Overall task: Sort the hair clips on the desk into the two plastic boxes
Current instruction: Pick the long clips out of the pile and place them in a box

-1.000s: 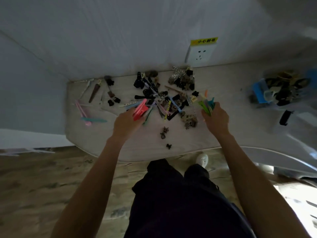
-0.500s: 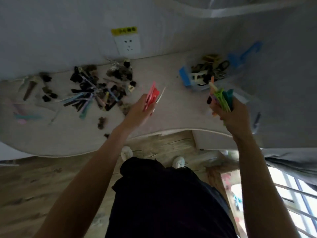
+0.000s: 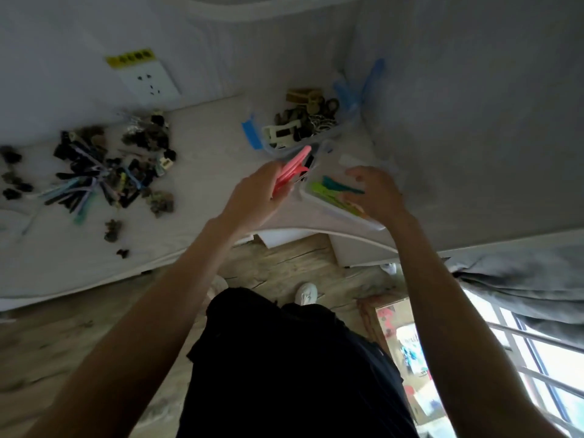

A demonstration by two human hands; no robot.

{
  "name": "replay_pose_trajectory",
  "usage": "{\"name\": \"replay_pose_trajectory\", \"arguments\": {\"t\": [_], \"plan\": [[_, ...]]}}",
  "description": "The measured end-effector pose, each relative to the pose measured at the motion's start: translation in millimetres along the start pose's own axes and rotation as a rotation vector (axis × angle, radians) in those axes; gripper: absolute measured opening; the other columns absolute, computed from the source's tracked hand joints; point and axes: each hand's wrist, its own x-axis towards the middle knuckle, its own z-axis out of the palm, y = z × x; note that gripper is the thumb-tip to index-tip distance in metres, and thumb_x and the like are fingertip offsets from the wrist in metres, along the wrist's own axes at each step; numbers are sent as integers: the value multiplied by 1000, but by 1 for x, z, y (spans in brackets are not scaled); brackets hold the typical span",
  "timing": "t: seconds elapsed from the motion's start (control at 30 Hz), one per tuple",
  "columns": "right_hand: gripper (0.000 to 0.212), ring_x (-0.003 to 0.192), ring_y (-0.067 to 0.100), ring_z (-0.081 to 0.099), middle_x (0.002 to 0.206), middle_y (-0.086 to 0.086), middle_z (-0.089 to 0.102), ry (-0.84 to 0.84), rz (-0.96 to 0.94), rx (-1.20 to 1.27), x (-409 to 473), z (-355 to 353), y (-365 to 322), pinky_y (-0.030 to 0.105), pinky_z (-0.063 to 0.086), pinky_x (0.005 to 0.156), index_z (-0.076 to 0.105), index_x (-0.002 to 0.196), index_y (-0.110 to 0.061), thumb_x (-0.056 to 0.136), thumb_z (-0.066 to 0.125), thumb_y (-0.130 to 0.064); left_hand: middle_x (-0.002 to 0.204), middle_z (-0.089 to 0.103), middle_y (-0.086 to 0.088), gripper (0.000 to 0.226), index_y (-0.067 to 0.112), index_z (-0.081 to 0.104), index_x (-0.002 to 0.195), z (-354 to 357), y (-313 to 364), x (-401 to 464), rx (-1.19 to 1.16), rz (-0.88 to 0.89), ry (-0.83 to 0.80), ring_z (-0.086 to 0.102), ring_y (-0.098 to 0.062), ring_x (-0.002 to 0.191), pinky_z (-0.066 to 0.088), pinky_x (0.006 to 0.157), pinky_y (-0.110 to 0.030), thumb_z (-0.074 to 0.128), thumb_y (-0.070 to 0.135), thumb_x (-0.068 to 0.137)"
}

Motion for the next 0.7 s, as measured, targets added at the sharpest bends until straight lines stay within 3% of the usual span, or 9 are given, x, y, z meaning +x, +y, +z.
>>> {"name": "replay_pose_trajectory", "arguments": {"t": [0.07, 0.17, 0.3, 0.43, 0.6, 0.7], "plan": [[34, 109, 32, 53, 116, 17, 60, 201, -31, -47, -13, -4, 6, 29, 35, 88, 61, 114, -7, 81, 67, -14, 104, 60, -10, 31, 6, 47, 121, 0, 15, 17, 69, 72, -15, 58, -22, 77, 44, 66, -31, 49, 23, 95], [23, 93, 28, 55, 92, 17, 67, 496, -124, -243, -36, -2, 19, 31, 30, 83, 66, 91, -5, 70, 58, -10, 112, 60, -10, 27, 7, 50, 117, 14, 35, 49, 205, 251, -82, 59, -21, 88, 45, 72, -27, 48, 22, 95], [28, 100, 33, 56, 98, 15, 65, 422, 11, -275, -51, 5, 35, 40, 37, 98, 65, 96, -8, 74, 51, -19, 117, 58, -8, 29, 13, 50, 120, 47, 46, 85, 371, 395, -276, 62, -23, 93, 51, 76, -32, 44, 28, 95], [28, 101, 33, 57, 99, 12, 66, 432, -15, -216, -56, 5, 38, 46, 41, 100, 66, 97, -9, 75, 51, -17, 125, 56, -5, 41, 18, 46, 126, 64, 46, 92, 320, 437, -392, 55, -21, 111, 43, 95, -33, 56, 33, 90], [24, 102, 33, 57, 99, 14, 67, 496, -87, -213, -53, 7, 29, 38, 38, 95, 65, 97, -4, 76, 54, -9, 120, 61, -4, 32, 17, 57, 119, 48, 16, 76, 286, 480, -181, 53, -21, 115, 37, 101, -34, 48, 29, 91], [23, 96, 34, 57, 97, 15, 67, 506, -167, -152, -49, 9, 9, 37, 46, 85, 65, 99, -5, 78, 54, -7, 98, 69, -6, 23, 12, 64, 107, 28, -7, 45, 168, 415, 106, 63, -23, 90, 47, 81, -33, 50, 19, 90]]}}
